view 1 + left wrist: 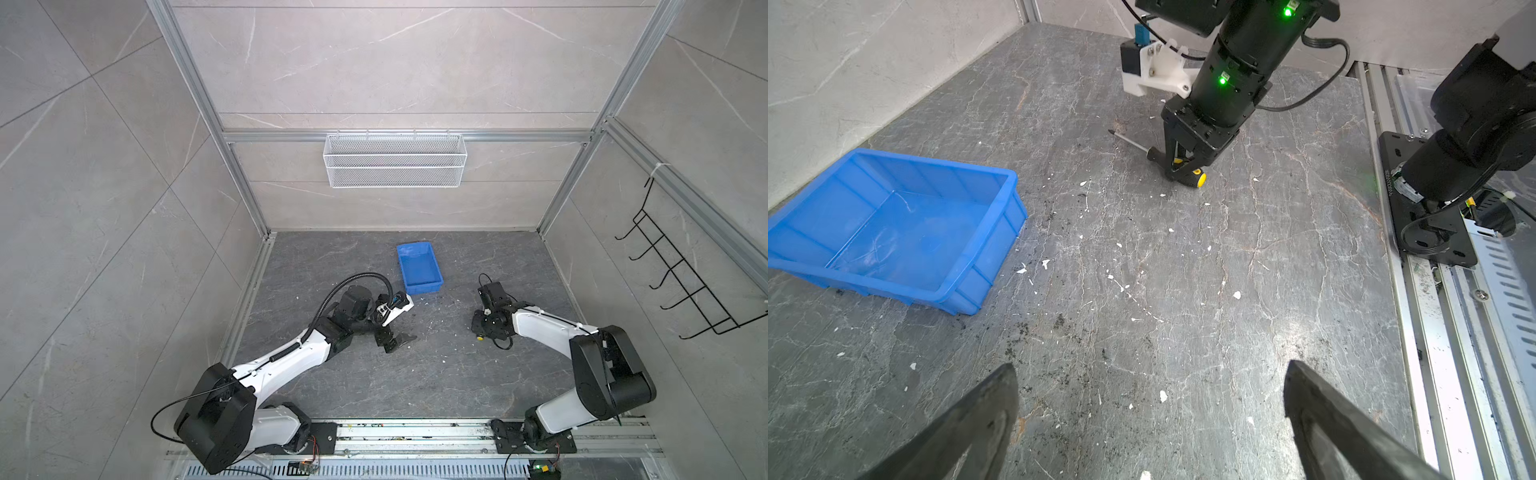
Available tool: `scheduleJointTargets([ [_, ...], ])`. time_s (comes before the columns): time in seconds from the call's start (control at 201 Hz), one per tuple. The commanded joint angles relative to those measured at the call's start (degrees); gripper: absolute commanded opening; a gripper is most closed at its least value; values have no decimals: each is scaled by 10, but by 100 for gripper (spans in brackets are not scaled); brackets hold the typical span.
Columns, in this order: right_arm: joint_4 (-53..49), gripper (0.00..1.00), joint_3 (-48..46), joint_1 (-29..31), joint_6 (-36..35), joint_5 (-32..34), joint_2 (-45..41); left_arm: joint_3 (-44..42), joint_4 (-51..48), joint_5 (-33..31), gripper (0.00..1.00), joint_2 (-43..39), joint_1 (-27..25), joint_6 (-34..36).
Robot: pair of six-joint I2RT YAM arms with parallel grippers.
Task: Put the screwdriver in the bin
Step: 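Lower the right gripper and close it on the screwdriver handle, then lift the screwdriver with the right gripper and carry it over the blue bin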
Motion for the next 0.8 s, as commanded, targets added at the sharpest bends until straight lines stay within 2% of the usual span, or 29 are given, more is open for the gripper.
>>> scheduleJointTargets([
  [0.0,-25,0,-2,5,0,-3,10,9,4,12,100,-18,-1,15],
  [0.568,-38,0,55,31,-18,-2,-50,-18,20,-13,100,-55,4,13],
  [0.792,-41,0,102,59,-21,-1,-41,-23,28,13,100,-64,41,-21],
])
